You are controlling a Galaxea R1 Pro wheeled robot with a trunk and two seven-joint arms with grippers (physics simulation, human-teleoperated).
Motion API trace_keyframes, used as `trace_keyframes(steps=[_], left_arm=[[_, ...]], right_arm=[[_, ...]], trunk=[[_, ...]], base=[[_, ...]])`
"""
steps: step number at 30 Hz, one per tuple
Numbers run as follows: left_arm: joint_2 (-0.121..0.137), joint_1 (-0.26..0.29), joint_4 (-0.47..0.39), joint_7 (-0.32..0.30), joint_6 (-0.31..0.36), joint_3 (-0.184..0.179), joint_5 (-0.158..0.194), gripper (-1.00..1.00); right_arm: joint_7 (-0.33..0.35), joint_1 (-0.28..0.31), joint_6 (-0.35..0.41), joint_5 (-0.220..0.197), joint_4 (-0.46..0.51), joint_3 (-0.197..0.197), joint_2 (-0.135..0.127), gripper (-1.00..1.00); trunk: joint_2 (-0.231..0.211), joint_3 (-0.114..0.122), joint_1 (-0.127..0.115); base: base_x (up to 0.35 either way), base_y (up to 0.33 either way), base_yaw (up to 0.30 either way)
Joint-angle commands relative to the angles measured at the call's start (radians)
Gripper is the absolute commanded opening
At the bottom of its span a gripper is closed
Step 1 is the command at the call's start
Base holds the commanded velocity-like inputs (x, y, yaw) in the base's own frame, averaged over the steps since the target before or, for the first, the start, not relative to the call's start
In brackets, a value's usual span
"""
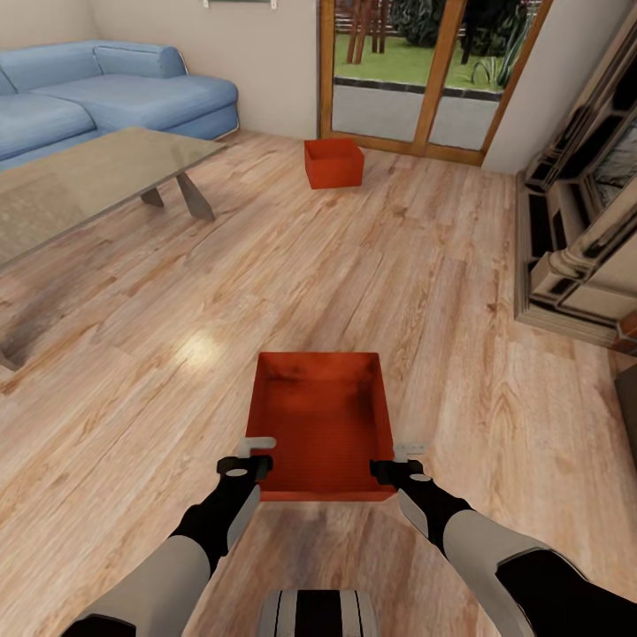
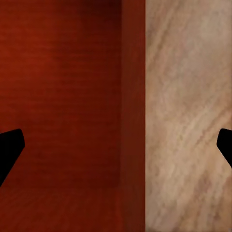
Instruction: Move the two storage containers from the living room to the garage. In the garage, place one container on the floor and stack the other container on top of it (either order is fine).
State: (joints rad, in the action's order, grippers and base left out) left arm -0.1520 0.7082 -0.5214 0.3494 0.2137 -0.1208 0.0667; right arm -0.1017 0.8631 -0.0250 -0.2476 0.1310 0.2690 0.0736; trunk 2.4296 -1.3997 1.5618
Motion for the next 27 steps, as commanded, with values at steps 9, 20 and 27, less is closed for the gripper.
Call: trace_keyframes(steps=[9, 20, 27], left_arm=[[0.018, 0.000, 0.000, 0.008, 0.006, -0.007, 0.010, 1.00], [0.020, 0.000, 0.000, 0.006, 0.007, -0.008, 0.011, 1.00], [0.020, 0.000, 0.000, 0.006, 0.007, -0.007, 0.012, 1.00]], right_arm=[[-0.005, 0.001, -0.003, -0.010, -0.001, 0.008, 0.000, 1.00], [-0.004, 0.001, -0.003, -0.010, -0.001, 0.008, 0.000, 1.00], [-0.004, 0.001, -0.003, -0.010, -0.001, 0.008, 0.000, 1.00]], trunk=[[0.000, -0.001, 0.000], [0.035, -0.016, 0.019], [0.071, -0.036, 0.039]], base=[[0.000, 0.000, 0.000], [0.000, 0.000, 0.000], [0.000, 0.000, 0.000]])
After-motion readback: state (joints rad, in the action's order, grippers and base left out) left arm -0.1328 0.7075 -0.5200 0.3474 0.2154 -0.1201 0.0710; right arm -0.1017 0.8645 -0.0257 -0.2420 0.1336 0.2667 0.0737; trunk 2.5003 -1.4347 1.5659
